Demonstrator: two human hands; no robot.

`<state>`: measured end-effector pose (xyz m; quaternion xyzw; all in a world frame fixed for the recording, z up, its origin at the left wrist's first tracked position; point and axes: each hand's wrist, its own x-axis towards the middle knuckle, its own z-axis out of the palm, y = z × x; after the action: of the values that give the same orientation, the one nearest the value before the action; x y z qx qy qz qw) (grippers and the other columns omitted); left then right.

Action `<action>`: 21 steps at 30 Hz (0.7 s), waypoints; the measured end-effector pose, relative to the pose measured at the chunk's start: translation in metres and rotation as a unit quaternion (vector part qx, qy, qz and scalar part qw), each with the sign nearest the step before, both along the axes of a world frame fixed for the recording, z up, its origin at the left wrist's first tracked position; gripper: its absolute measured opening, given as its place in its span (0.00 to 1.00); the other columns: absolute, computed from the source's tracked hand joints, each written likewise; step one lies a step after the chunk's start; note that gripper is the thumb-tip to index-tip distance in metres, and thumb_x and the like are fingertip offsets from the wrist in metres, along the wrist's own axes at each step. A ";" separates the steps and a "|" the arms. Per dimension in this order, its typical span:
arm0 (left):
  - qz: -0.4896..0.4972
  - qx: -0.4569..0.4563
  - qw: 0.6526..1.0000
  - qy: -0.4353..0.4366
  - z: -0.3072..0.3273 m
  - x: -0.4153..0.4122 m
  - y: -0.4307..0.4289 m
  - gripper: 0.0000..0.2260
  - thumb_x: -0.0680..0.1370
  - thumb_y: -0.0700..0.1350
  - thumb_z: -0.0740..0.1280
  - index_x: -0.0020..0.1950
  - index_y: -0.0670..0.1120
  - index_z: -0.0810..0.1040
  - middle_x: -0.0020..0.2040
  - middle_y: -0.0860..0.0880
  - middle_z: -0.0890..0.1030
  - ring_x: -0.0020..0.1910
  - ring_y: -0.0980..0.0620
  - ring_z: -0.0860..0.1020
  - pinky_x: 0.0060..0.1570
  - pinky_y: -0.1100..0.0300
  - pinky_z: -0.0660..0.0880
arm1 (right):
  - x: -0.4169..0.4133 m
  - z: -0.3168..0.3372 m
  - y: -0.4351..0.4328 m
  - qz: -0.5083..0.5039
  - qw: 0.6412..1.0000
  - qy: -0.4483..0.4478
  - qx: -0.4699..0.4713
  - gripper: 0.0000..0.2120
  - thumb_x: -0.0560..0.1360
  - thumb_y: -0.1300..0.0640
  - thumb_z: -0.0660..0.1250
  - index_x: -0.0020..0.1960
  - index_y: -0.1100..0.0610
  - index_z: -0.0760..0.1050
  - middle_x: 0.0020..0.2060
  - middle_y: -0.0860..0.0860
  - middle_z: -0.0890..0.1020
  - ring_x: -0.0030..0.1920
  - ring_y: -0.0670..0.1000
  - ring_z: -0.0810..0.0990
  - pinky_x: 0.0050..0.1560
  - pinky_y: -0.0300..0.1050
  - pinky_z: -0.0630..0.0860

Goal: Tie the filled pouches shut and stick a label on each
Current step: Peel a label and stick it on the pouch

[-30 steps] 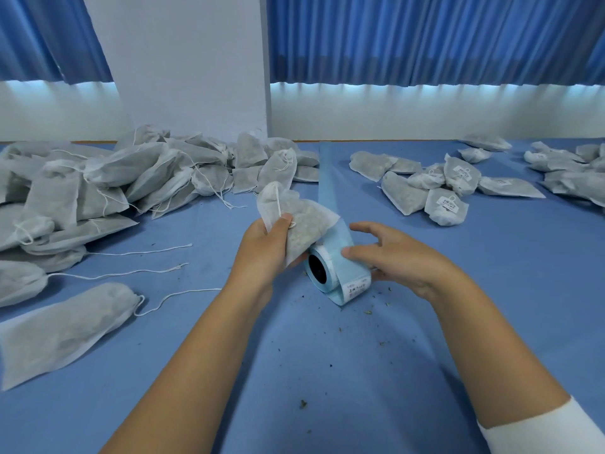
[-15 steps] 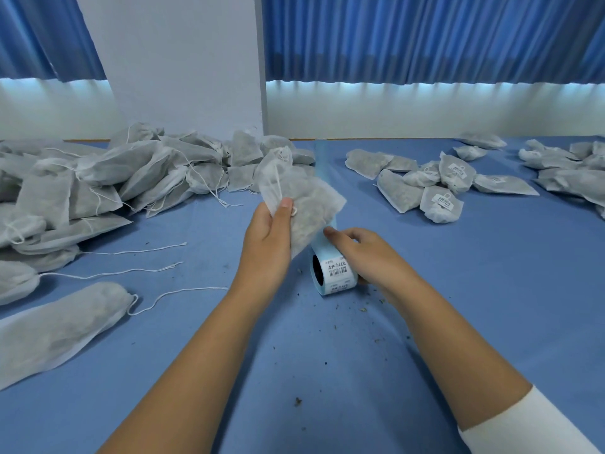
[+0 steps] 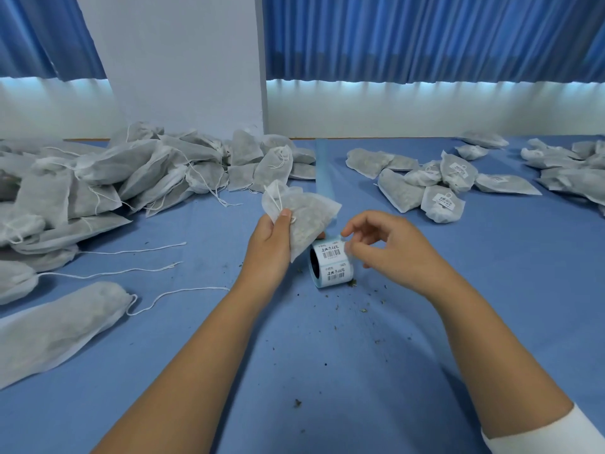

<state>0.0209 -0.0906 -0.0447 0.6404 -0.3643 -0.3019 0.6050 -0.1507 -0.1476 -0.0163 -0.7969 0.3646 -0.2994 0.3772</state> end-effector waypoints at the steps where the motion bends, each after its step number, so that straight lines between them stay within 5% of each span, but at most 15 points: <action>1: -0.001 -0.002 1.000 0.000 0.000 0.000 0.000 0.18 0.85 0.53 0.55 0.66 0.45 0.75 0.59 0.44 0.82 0.60 0.49 0.79 0.67 0.50 0.71 | -0.001 -0.001 0.001 0.005 1.000 0.011 -0.019 0.08 0.73 0.64 0.70 0.50 0.55 0.82 0.40 0.48 0.80 0.42 0.49 0.79 0.49 0.40 0.77; 4: 0.000 -0.011 1.000 -0.006 -0.001 -0.001 0.001 0.17 0.85 0.53 0.55 0.66 0.45 0.75 0.58 0.44 0.83 0.60 0.49 0.80 0.66 0.51 0.72 | -0.001 -0.003 0.002 -0.004 0.997 0.039 -0.067 0.09 0.73 0.62 0.71 0.53 0.54 0.83 0.45 0.49 0.81 0.44 0.44 0.79 0.45 0.27 0.70; 8: 0.000 -0.027 1.000 -0.015 -0.001 -0.003 0.002 0.15 0.85 0.53 0.56 0.64 0.46 0.75 0.57 0.46 0.83 0.58 0.51 0.80 0.58 0.60 0.74 | 0.000 -0.004 0.001 -0.014 0.995 0.050 -0.089 0.08 0.72 0.62 0.72 0.50 0.53 0.84 0.46 0.49 0.81 0.44 0.41 0.79 0.43 0.26 0.69; 13: 0.014 -0.045 0.998 -0.032 0.001 -0.004 0.003 0.11 0.85 0.51 0.57 0.61 0.49 0.76 0.52 0.58 0.80 0.49 0.65 0.77 0.38 0.79 0.69 | 0.000 -0.006 -0.001 -0.031 0.990 0.058 -0.125 0.07 0.72 0.58 0.74 0.50 0.51 0.84 0.47 0.46 0.80 0.45 0.40 0.77 0.45 0.30 0.72; 16: 0.013 -0.047 0.998 -0.035 0.001 -0.004 0.003 0.12 0.85 0.52 0.57 0.61 0.49 0.76 0.51 0.59 0.79 0.47 0.67 0.76 0.37 0.79 0.68 | 0.001 -0.006 0.001 -0.035 0.987 0.046 -0.149 0.07 0.72 0.58 0.74 0.49 0.51 0.84 0.46 0.46 0.81 0.46 0.40 0.77 0.45 0.33 0.74; 21: 0.018 -0.045 0.998 -0.037 -0.001 -0.002 0.000 0.13 0.85 0.51 0.57 0.61 0.46 0.76 0.50 0.57 0.80 0.47 0.65 0.76 0.36 0.79 0.68 | 0.002 -0.007 0.003 -0.038 0.980 0.058 -0.184 0.06 0.72 0.58 0.74 0.48 0.51 0.84 0.39 0.43 0.80 0.39 0.32 0.76 0.42 0.24 0.69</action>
<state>0.0192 -0.0905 -0.0459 0.6296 -0.3885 -0.2502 0.6245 -0.1483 -0.1443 -0.0229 -0.8545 0.3544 -0.3285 0.1904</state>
